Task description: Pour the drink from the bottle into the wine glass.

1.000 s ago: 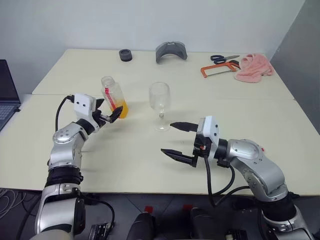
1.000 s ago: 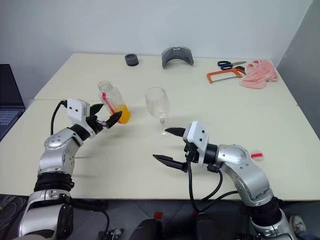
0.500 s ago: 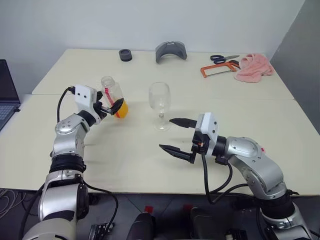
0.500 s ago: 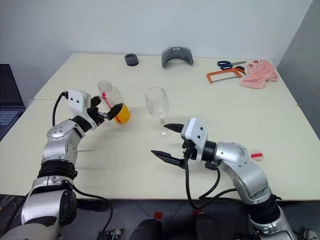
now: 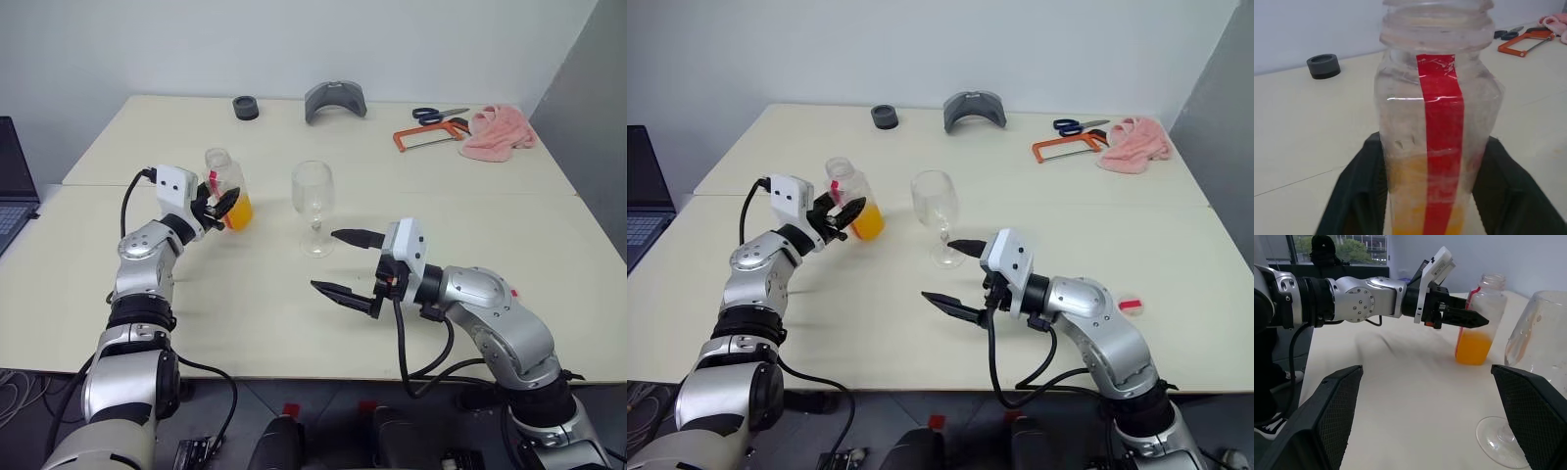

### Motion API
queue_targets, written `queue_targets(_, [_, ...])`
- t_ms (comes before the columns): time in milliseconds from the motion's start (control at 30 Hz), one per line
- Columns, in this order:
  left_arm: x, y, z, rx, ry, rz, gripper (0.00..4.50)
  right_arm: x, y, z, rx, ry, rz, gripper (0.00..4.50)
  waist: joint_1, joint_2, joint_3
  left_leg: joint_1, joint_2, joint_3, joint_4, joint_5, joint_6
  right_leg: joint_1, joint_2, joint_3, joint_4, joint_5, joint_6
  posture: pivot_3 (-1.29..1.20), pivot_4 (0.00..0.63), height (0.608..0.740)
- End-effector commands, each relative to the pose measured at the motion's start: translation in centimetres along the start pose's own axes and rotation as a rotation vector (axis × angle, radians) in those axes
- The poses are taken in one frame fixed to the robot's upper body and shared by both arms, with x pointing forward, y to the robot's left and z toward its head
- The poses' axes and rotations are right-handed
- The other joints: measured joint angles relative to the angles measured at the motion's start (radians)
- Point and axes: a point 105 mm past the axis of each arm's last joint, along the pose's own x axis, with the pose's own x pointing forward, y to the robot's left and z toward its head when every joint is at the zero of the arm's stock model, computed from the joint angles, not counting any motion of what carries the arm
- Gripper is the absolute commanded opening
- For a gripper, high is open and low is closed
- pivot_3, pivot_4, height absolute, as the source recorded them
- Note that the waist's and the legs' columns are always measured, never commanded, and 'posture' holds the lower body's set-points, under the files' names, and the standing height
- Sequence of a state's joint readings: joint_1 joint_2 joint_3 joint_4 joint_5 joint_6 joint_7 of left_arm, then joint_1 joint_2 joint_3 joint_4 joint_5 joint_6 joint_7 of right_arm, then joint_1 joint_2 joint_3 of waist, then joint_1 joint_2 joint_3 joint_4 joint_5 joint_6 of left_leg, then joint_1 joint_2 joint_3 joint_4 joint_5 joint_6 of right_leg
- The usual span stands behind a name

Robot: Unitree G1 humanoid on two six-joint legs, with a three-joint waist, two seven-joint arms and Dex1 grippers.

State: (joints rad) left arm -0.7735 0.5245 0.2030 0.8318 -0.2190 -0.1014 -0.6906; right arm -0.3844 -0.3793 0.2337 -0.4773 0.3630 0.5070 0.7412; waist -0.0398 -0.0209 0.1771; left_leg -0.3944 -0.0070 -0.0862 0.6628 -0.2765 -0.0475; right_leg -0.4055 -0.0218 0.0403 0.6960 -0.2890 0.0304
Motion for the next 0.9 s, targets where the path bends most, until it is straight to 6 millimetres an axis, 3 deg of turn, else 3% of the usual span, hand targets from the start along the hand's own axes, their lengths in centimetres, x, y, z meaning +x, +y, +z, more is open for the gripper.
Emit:
queue_targets(33, [0.3, 0.2, 1.9, 0.026, -0.061, -0.001, 1.68, 0.2, 0.2, 1.5, -0.052, -0.052, 0.009, 4.50, 0.000, 0.000, 0.000, 0.000, 0.000, 0.000, 0.000, 0.000, 0.000, 0.000, 0.000, 0.000, 0.000, 0.000, 0.000, 0.00, 0.150, 0.740])
queue_targets(333, [0.1, -0.5, 2.6, 0.031, -0.097, -0.012, 1.67, 0.0, 0.1, 1.8, -0.061, -0.060, -0.005, 4.50, 0.000, 0.000, 0.000, 0.000, 0.000, 0.000, 0.000, 0.000, 0.000, 0.000, 0.000, 0.000, 0.000, 0.000, 0.000, 0.00, 0.150, 0.740])
queue_targets(567, [0.4, -2.1, 5.2, 0.092, -0.157, -0.046, 1.67, -1.0, -0.6, 2.6, -0.060, -0.073, -0.063, 4.50, 0.001, 0.000, 0.000, -0.002, 0.001, -0.002, 0.001, 0.000, 0.000, -0.001, 0.000, -0.001, 0.000, 0.000, 0.000, 0.00, 0.150, 0.740])
queue_targets(900, [1.3, -4.3, 9.8, 0.404, -0.227, -0.111, 1.67, -3.2, -4.4, 4.0, -0.041, -0.107, -0.260, 4.50, 0.000, 0.000, 0.000, -0.002, 0.000, -0.001, 0.001, 0.000, 0.000, -0.001, 0.000, 0.000, 0.000, 0.000, 0.000, 0.00, 0.150, 0.740])
